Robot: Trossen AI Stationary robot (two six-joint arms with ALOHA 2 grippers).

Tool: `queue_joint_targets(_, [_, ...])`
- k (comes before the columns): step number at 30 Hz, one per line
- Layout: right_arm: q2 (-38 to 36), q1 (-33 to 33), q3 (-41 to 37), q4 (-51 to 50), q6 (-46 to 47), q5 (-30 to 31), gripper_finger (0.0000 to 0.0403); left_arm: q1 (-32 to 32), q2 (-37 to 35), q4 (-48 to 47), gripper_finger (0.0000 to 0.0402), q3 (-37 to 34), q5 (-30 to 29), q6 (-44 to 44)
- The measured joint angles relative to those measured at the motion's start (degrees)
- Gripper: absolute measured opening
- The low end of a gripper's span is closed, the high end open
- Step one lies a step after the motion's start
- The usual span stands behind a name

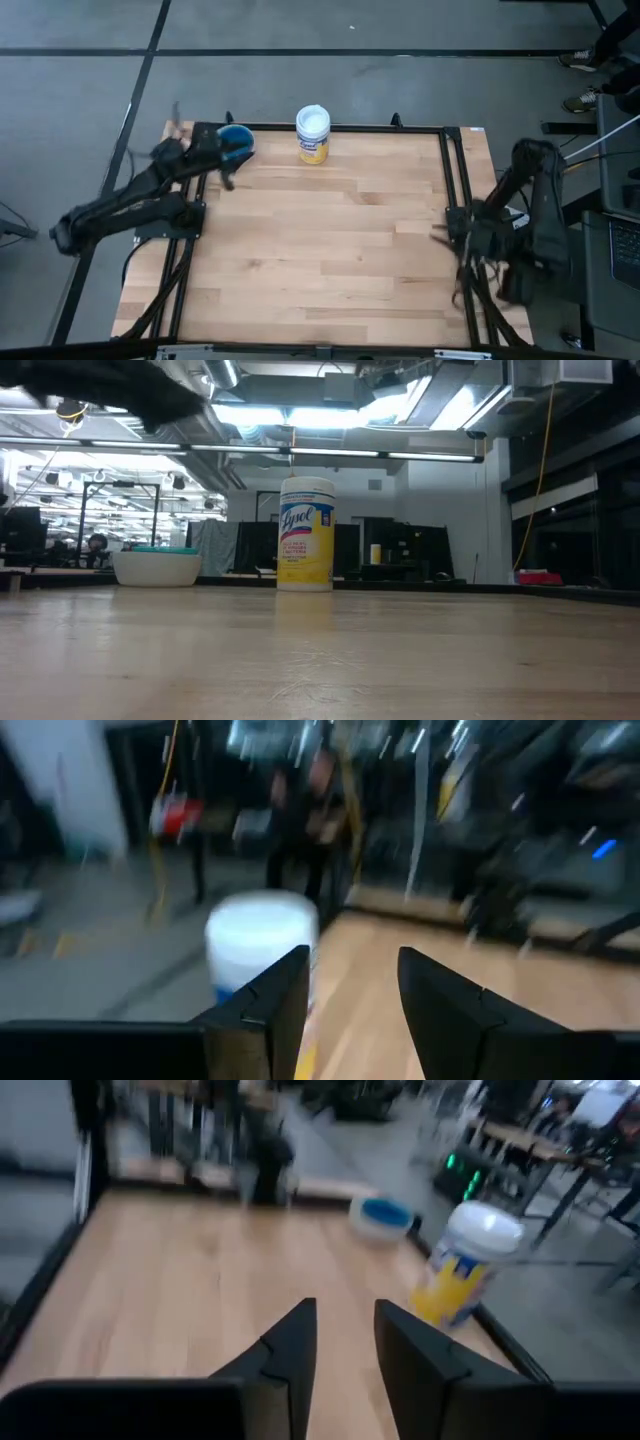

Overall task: Nest bowls inside each other
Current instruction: Return to Home Position

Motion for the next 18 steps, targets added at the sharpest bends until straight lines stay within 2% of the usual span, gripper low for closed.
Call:
queue_joint_targets(4, [-9.7, -1.1, -8.8, 0.7, 3.0, 7.9, 0.0120, -5.0, -13.8, 4.2, 0.0148, -7.1, -1.6, 0.4])
queue_joint_targets(8, [-19.5, -4.5, -17.4, 0.3, 6.8, 16.6, 0.0143, -9.1, -21.3, 10.9, 0.0148, -14.6, -0.5, 2.7])
queue_joint_targets(11, [-26.7, -4.2, -26.4, 1.0, 12.6, 17.1, 0.0155, -11.3, -24.6, 17.1, 0.0147, -20.0, -2.5, 3.7])
queue_joint_targets(15, [-32.0, -3.3, -37.2, 2.7, 20.3, 17.1, 0.0166, -12.9, -26.5, 17.5, 0.0144, -24.8, -4.8, 4.2])
queue_joint_targets(18, [-33.1, -1.7, -40.7, 2.7, 23.9, 16.9, 0.0171, -14.0, -26.7, 15.8, 0.0143, -25.0, -2.4, 5.4])
